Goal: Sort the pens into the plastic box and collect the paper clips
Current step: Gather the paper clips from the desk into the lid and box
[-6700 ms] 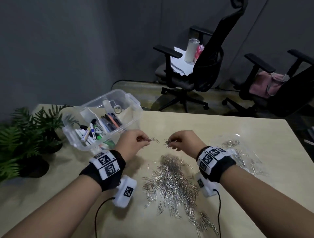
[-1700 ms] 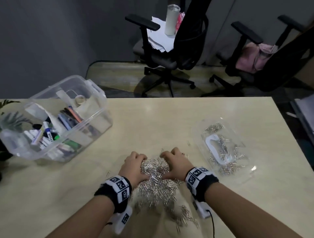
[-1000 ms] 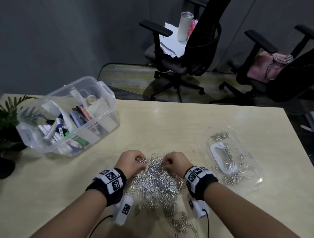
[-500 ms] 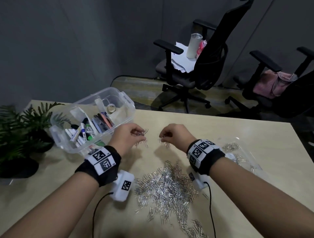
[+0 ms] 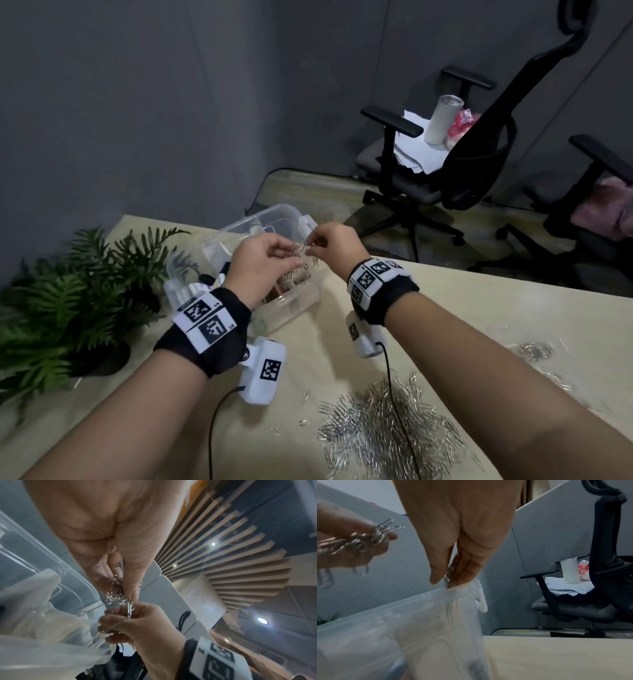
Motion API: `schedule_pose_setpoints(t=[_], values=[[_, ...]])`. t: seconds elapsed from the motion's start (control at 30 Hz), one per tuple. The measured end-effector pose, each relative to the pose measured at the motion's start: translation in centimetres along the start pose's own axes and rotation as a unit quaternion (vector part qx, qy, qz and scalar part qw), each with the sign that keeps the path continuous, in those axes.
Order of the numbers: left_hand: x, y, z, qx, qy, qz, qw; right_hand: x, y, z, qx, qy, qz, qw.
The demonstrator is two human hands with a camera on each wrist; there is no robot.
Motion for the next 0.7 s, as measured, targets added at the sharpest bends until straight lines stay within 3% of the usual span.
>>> schedule_pose_setpoints(t=[0.17, 0.43, 0.6, 0.7], values=[[2.4, 0.8, 0.4, 0.022, 0.007, 0.001, 1.0, -0.2, 0.4, -1.5, 0.017, -0.007, 0.011, 1.0], [3.0, 3.9, 3.0, 0.144, 0.002, 0.04, 0.989, -3.5, -2.6, -6.2, 0.046, 0.025, -0.045, 0.998], [1.6, 5.0, 3.0, 0.224, 0.006, 0.086, 0.971, -8.2, -2.3, -11.3, 0.037, 0.085, -0.008, 0.996], [0.3, 5.8, 1.0, 0.209, 0.038, 0.079, 0.974, -11.2, -1.6, -14.2, 0.013, 0.122, 0.023, 0.992]])
Point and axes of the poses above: each hand's wrist, its own x-axis towards the middle knuckle, its own y-axis out of the palm, z = x × y, the point moved 8 cm from there along x, towards the middle knuckle, and after that the axes turned 5 degrees about y, right-handed, at the moved point
